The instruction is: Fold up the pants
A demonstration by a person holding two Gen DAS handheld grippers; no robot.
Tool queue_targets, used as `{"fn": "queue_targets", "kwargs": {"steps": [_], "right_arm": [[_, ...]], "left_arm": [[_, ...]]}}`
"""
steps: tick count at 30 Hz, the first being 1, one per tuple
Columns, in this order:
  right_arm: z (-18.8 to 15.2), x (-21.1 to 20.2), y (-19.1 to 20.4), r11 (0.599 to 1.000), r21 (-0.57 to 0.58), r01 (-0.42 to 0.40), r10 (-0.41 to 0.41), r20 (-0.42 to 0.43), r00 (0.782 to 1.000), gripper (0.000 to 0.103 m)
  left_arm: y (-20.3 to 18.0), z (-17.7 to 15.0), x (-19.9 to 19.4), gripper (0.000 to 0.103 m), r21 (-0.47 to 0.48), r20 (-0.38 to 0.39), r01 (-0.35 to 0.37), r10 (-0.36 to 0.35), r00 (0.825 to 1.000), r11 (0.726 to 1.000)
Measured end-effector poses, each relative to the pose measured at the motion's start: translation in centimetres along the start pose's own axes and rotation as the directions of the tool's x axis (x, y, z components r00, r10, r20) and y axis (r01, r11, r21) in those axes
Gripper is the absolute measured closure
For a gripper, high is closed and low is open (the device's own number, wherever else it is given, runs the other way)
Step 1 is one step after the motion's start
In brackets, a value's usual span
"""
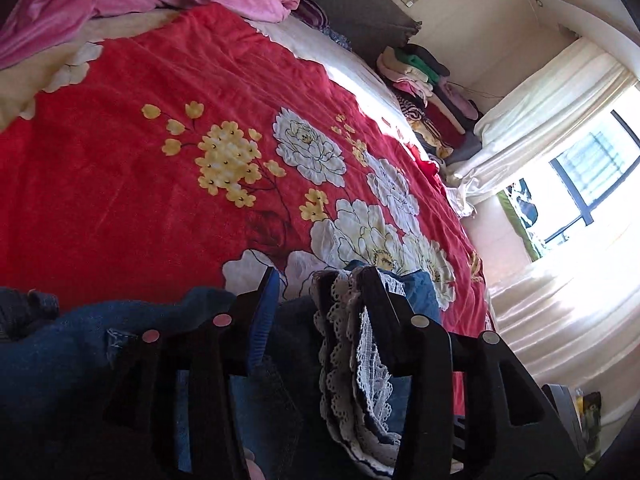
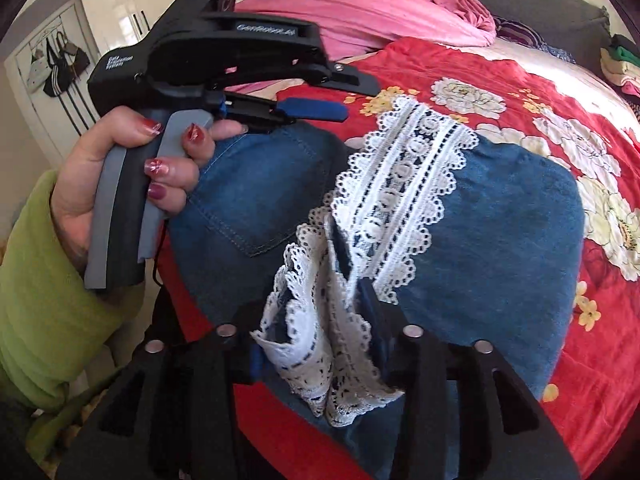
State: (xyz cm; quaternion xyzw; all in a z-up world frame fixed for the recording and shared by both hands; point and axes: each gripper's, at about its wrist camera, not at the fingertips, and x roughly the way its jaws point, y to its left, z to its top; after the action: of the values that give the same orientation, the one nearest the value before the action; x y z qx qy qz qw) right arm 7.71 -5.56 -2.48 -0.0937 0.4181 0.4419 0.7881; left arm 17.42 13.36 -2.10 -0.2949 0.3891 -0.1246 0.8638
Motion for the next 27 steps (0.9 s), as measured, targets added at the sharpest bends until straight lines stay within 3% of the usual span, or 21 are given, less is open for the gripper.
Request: {"fn": "queue_targets", "kwargs": {"steps": [4,8,12,15,17,19,22,23,24,25,27], "right_arm": [[0.1,-1.4,0.3,0.996,0.002,-0.085,0.085,0.022,0.996,0.042],[0.4,-5.3,-2.4,0.989,0.066,-0.131,0.122,0.130,0.984,0.031],[0.8,-7.7,-7.9,0.982,0.190,-0.014,-0.026,0.207,0.978,0.029],[1.8,-7.2,-12.2,0.959,0.278,0.062,-0.120,0.196,0.973,0.029],[2.8,-6.1,-14.1,0.953,0.282,0.111,-0.163,0.171,0.972,0.030],[3.5,-4.5,-15.9,0.948,0.284,0.143,-0.184,0.122,0.975,0.032],[3.9,-1.6,-18.5,0.936,0.342,0.085,-0.105,0.042,0.994,0.047],[3.6,-0.7,-19.0,0.931,0.364,0.037,-0.049,0.025,0.998,0.058],[3.6,0.2,-19.5,0.923,0.384,-0.013,0.002,0.028,1.000,0.072],[3.5,0.5,-19.6,0.916,0.398,-0.062,0.046,0.050,0.998,0.074],[3.3,0.1,-19.6,0.918,0.388,-0.083,0.052,0.090,0.995,0.087]], "left_arm": [[-0.6,-0.3,0.1,0.058,0.030,-0.009,-0.023,0.023,1.000,0.999],[-1.1,-0.2,0.7,0.050,0.047,-0.014,-0.040,0.041,0.999,0.998],[-2.8,-0.5,0.6,0.050,0.099,0.029,-0.064,0.062,0.998,0.993],[-4.8,-1.4,1.1,0.050,0.181,0.048,-0.130,0.124,0.991,0.975],[-5.7,-2.3,1.6,0.060,0.223,0.062,-0.180,0.170,0.983,0.958],[-6.0,-3.4,2.5,0.062,0.258,0.067,-0.243,0.234,0.970,0.935],[-5.3,-4.3,4.3,0.062,0.281,0.044,-0.314,0.314,0.948,0.907],[-5.0,-4.4,4.6,0.062,0.277,0.039,-0.320,0.322,0.946,0.906],[-4.6,-4.4,4.7,0.062,0.268,0.034,-0.318,0.321,0.946,0.909],[-4.4,-4.4,4.9,0.062,0.266,0.032,-0.320,0.323,0.946,0.909],[-4.2,-4.6,4.9,0.061,0.265,0.038,-0.322,0.324,0.945,0.909]]}}
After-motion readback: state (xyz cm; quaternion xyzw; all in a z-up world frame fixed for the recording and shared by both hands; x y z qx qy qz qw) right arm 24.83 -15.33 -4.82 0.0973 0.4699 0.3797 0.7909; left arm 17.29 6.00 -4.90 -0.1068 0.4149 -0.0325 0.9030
